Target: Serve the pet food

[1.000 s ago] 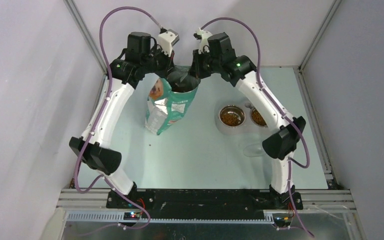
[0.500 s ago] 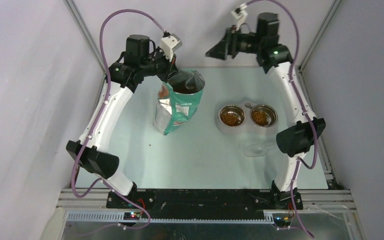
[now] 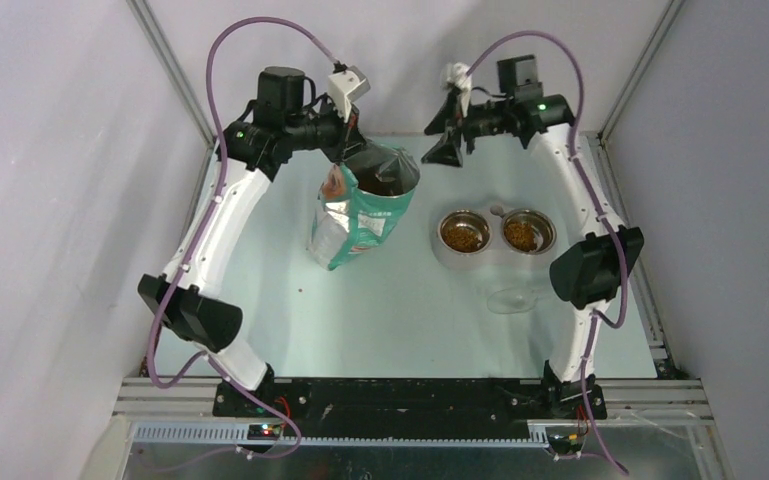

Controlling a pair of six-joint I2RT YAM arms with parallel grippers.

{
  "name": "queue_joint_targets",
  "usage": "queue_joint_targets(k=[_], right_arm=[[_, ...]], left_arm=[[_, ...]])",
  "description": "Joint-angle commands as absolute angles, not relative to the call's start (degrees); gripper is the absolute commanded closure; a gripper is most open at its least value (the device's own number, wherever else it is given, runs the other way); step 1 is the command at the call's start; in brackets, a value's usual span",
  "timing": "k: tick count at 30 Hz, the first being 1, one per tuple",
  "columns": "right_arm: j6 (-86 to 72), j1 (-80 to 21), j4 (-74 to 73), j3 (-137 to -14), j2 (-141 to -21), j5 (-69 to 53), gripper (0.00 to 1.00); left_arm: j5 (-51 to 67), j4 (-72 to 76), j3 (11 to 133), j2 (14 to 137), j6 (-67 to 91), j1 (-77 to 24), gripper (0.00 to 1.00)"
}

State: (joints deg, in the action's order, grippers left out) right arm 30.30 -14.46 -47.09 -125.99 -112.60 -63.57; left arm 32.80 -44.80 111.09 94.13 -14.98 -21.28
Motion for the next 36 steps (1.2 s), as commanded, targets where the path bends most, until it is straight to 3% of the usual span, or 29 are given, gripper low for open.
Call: queue_joint_targets(k=[1,7,12,13,16,18,23,29,36], right_arm=[[51.31,-19.38,-56.23,-123.74,-112.44,-61.37,0.25],[53.02,-25.00,-50.61,-117.33,-109.39,-59.36,0.22],[39.28,-26.66,-36.67,-111.86,-108.04,-60.31,0.20],[37.13,-26.78,-34.33,-111.04,-107.71,-60.21,0.19],[29.00,-27.10,-26.33,-108.63,-107.67,-59.93,0.19],[26.22,-27.41,-24.00,-108.45,-108.12,-59.69,0.19],[22.25,-28.25,-20.62,-108.88,-109.13,-58.65,0.19],[19.40,-28.75,-18.80,-109.07,-109.94,-57.53,0.19],[20.85,-29.02,-20.31,-109.16,-110.14,-56.69,0.19]], left_arm=[[36.87,-40.54,116.74,93.52,-14.21,-21.80,1.00],[36.82,-42.04,118.22,93.90,-14.45,-21.80,1.00],[35.90,-43.06,118.19,93.53,-14.44,-21.80,0.97],[35.57,-43.44,118.27,93.48,-14.24,-21.80,0.92],[33.58,-43.65,117.93,92.22,-13.12,-21.42,0.51],[32.28,-42.82,116.68,90.64,-11.39,-20.88,0.34],[27.85,-40.37,112.88,82.27,-11.16,-18.76,0.10],[18.40,-35.75,98.46,66.89,-12.45,-14.66,0.01],[25.13,-41.08,79.21,57.42,-14.01,-14.50,0.05]])
